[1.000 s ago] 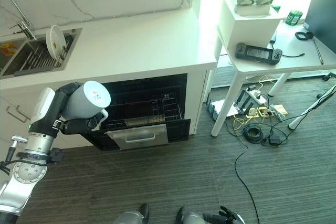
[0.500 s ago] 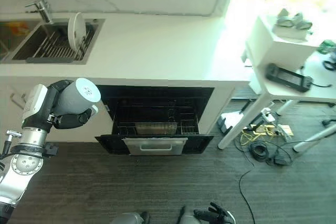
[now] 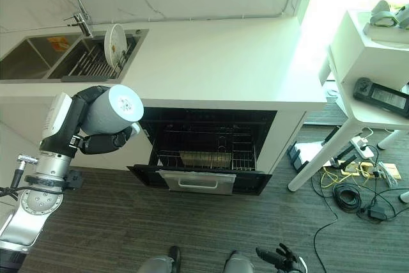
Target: Place the dishes in the dishwasher.
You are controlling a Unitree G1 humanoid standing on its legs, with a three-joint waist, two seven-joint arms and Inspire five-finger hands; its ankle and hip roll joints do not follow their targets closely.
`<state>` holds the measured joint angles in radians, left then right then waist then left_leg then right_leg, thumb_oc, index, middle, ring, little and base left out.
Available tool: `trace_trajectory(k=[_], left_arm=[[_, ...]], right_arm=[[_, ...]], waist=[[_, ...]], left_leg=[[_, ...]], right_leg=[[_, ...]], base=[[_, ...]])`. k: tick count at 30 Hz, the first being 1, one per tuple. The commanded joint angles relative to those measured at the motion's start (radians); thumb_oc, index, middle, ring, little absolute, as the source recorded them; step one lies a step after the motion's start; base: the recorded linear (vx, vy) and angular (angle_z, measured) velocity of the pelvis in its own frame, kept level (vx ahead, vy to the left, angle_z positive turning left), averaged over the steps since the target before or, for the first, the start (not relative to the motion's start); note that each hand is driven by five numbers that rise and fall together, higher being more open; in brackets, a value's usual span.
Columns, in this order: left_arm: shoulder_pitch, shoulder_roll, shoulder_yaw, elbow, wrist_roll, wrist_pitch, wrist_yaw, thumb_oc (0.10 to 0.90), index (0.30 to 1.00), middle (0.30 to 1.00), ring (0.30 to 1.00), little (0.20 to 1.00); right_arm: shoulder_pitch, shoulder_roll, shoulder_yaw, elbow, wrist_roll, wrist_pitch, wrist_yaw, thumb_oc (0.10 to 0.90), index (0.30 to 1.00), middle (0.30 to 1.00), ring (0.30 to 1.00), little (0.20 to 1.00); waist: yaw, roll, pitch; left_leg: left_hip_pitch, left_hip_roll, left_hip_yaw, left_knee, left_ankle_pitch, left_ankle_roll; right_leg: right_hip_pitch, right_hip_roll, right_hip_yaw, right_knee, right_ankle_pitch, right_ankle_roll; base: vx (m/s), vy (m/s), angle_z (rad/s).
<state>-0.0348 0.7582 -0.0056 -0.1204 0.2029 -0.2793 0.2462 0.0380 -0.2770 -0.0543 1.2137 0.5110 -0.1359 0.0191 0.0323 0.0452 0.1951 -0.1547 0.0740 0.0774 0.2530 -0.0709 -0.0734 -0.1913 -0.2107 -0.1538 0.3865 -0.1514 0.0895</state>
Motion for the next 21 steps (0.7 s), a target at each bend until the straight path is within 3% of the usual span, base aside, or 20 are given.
trace_trajectory(k=[1, 9, 13, 16, 21], left_arm=[[-0.093, 0.002, 0.089, -0.068, -0.008, -0.039, 0.021, 0.4, 0.3, 0.3, 0.3, 0.3], [-0.108, 0.012, 0.06, -0.073, -0.074, -0.009, -0.044, 0.4, 0.3, 0.3, 0.3, 0.3], [-0.109, -0.01, 0.038, -0.045, -0.18, -0.003, -0.105, 0.4, 0.3, 0.3, 0.3, 0.3], [-0.107, -0.037, 0.028, -0.01, -0.214, -0.034, -0.125, 0.4, 0.3, 0.3, 0.3, 0.3], [-0.108, -0.073, 0.019, 0.027, -0.324, -0.047, -0.142, 0.4, 0.3, 0.3, 0.3, 0.3]], right_arm=[[0.013, 0.016, 0.011, -0.008, -0.018, -0.029, -0.011, 0.8, 0.9, 0.9, 0.9, 0.9], [0.019, 0.016, 0.022, -0.074, 0.011, -0.096, -0.012, 0.8, 0.9, 0.9, 0.9, 0.9], [0.033, 0.002, 0.014, -0.225, 0.058, -0.162, 0.006, 0.8, 0.9, 0.9, 0.9, 0.9], [0.063, -0.005, 0.012, -0.391, 0.041, -0.204, -0.044, 0.8, 0.9, 0.9, 0.9, 0.9], [0.092, -0.015, -0.037, -0.501, 0.044, -0.272, -0.077, 0.8, 0.9, 0.9, 0.9, 0.9]], waist=[[0.009, -0.006, -0.058], [0.005, -0.018, -0.076], [-0.015, -0.025, -0.086], [-0.038, -0.032, -0.088], [-0.066, -0.039, -0.094]], left_leg=[[0.004, 0.036, -0.034, 0.047, -0.142, 0.006], [0.021, 0.036, -0.009, 0.047, -0.165, 0.017], [0.023, 0.055, 0.02, 0.047, -0.169, 0.009], [0.028, 0.062, 0.033, 0.047, -0.174, 0.011], [0.044, 0.073, 0.054, 0.047, -0.182, 0.011]], right_leg=[[0.121, -0.001, -0.041, -0.087, -0.047, 0.088], [0.091, -0.014, -0.022, -0.087, -0.036, 0.107], [0.075, -0.016, -0.023, -0.087, -0.03, 0.112], [0.071, -0.014, -0.016, -0.087, -0.031, 0.108], [0.07, -0.01, -0.006, -0.087, -0.031, 0.109]], base=[[-0.02, 0.018, -0.11], [-0.02, -0.01, -0.11], [-0.01, -0.041, -0.11], [-0.01, -0.039, -0.08], [-0.01, -0.036, -0.16]])
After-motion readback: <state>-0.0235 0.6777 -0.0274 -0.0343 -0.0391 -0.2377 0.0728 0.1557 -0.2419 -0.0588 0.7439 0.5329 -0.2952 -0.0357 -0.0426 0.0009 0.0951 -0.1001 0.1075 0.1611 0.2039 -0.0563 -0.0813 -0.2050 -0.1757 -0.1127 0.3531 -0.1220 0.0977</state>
